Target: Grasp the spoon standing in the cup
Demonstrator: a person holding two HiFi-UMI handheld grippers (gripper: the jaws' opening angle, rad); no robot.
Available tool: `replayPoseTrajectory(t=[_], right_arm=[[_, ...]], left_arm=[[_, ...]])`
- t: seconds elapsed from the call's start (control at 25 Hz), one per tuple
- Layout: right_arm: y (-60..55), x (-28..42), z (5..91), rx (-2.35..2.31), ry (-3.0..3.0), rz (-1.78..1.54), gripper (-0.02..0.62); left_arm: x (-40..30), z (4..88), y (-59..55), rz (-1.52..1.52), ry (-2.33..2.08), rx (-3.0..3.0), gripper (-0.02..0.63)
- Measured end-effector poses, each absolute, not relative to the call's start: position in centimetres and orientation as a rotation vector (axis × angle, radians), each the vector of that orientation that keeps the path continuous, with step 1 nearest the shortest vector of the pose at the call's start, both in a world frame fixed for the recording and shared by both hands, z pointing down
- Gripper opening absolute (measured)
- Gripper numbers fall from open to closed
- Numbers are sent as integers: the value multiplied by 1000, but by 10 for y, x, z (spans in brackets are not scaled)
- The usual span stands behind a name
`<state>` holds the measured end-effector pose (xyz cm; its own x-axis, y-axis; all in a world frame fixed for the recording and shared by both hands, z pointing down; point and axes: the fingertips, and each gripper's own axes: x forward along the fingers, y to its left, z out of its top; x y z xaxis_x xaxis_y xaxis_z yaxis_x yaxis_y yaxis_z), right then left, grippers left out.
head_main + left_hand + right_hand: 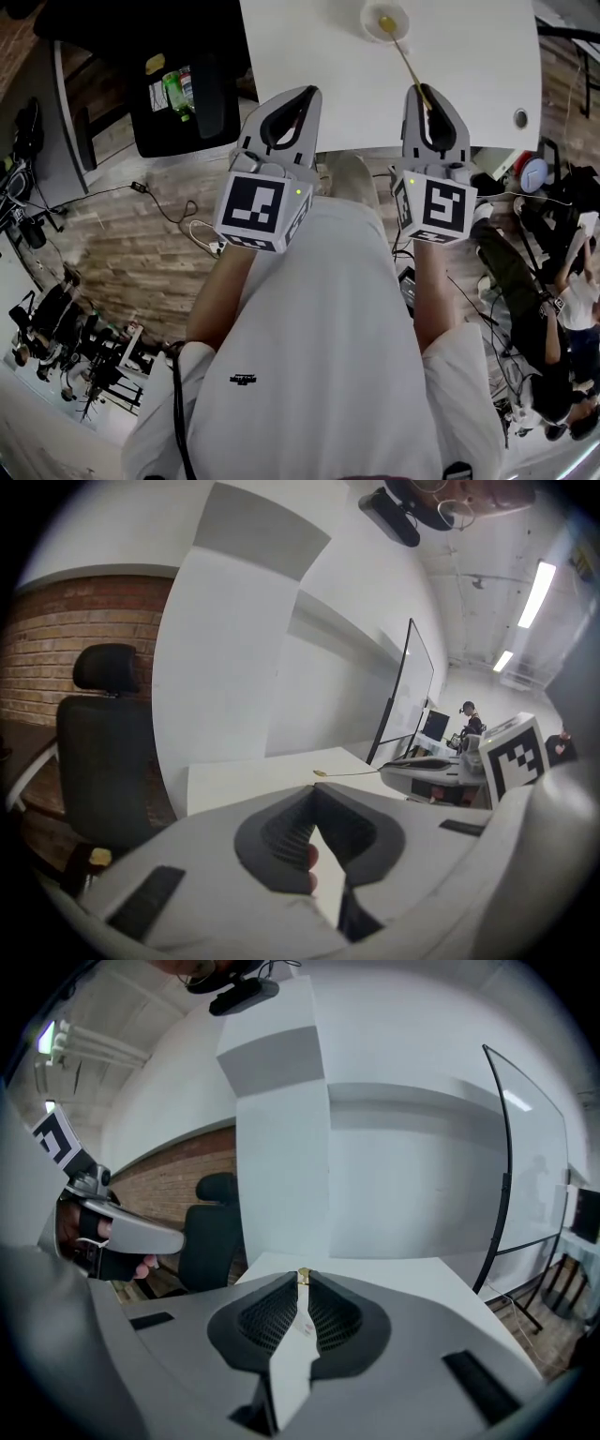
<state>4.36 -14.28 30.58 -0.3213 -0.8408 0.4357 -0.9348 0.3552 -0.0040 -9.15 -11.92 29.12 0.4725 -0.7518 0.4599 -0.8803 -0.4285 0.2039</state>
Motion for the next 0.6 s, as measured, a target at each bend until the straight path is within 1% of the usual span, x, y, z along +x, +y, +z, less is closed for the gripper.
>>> replayPoseTrajectory(t=[0.28, 0.6], right_arm=[[-117, 44, 273, 1600, -2298, 356, 40], [-91, 63, 241, 1666, -2318, 336, 40]], left_arm=[[-94, 268, -107, 399, -1358, 2345, 9], [-85, 244, -95, 362, -1356, 2394, 9]])
